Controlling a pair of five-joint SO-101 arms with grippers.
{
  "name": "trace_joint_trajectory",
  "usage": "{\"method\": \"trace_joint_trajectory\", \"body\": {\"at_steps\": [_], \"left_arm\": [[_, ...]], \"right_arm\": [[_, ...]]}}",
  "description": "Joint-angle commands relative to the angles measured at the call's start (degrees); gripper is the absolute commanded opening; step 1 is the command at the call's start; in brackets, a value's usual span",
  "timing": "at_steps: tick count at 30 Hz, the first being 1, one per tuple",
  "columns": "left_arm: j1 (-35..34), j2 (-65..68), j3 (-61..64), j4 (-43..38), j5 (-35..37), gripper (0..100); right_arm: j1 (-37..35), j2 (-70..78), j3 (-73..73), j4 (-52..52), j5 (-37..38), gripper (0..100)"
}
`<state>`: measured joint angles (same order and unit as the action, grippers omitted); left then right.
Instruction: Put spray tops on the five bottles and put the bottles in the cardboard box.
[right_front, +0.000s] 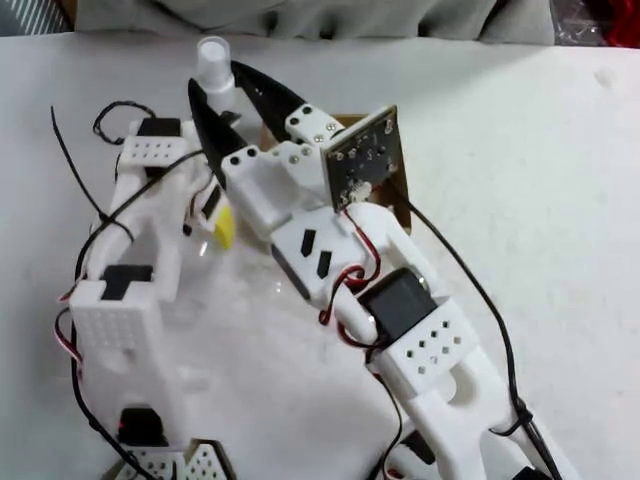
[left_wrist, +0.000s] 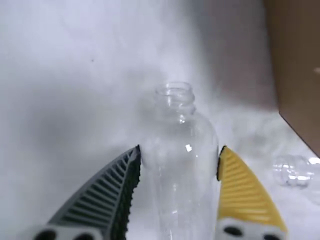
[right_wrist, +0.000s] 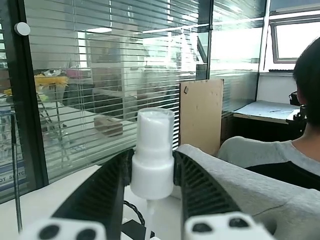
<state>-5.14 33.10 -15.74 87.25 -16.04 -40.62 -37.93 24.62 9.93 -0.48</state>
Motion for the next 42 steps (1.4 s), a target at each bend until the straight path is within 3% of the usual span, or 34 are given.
{"method": "trace_joint_trajectory", "body": {"at_steps": [1,10,22,31,42], "left_arm": [[-0.22,-0.66,1.14,-2.64,-0.7,22],[-0.4,-1.36,1.23,-1.49,0.97,27],[-0.66,-0.66,2.37,-4.84,1.67,27],[1.54,-0.75,9.58,-7.38,-4.75,4],[0.84,-5.67,5.19,-4.31,-2.02,2]], "right_arm": [[0.31,-0.13,-3.34,0.31,-0.09,1.5],[0.31,-0.13,-3.69,1.98,0.0,1.5],[0.31,-0.13,-3.78,2.15,0.0,1.5],[0.31,-0.22,-3.78,2.15,0.0,1.5],[0.4,-0.22,-3.78,2.15,0.0,1.5]]}}
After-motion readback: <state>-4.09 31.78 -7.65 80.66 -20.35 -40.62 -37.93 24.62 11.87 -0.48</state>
